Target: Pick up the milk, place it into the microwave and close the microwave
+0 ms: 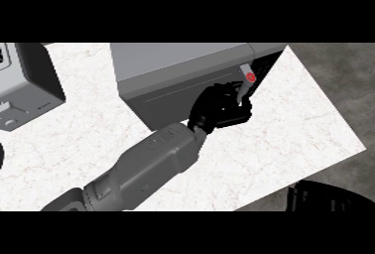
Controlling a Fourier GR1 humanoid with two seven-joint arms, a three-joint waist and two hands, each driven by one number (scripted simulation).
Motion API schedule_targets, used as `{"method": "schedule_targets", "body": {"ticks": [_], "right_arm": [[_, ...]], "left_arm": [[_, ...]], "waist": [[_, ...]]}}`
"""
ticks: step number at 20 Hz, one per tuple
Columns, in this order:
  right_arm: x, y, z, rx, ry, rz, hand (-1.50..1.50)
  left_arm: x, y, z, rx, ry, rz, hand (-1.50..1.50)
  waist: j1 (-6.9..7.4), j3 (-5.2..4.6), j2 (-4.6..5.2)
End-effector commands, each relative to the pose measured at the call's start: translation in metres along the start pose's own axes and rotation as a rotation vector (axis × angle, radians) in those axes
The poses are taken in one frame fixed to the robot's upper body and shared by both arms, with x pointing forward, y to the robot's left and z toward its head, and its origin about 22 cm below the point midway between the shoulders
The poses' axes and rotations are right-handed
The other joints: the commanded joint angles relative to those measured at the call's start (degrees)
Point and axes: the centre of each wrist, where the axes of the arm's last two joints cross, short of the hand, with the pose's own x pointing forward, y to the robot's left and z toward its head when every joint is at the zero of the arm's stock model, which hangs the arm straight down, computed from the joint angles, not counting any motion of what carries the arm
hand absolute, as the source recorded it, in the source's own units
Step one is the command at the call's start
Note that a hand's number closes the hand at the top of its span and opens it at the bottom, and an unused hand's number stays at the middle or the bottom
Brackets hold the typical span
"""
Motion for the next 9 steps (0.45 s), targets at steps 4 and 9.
{"method": "schedule_targets", "body": {"ticks": [4, 9], "right_arm": [[0.0, 0.028, -0.005, -0.024, -0.014, -0.008, 1.5], [0.002, 0.047, -0.01, -0.038, -0.031, -0.009, 1.5]], "left_arm": [[-0.016, 0.064, 0.0, 0.173, -0.005, 0.103, 1.5], [-0.022, 0.065, 0.0, 0.138, 0.002, 0.144, 1.5]], "waist": [[3.08, -0.32, -0.34], [3.77, -0.3, -0.62]]}}
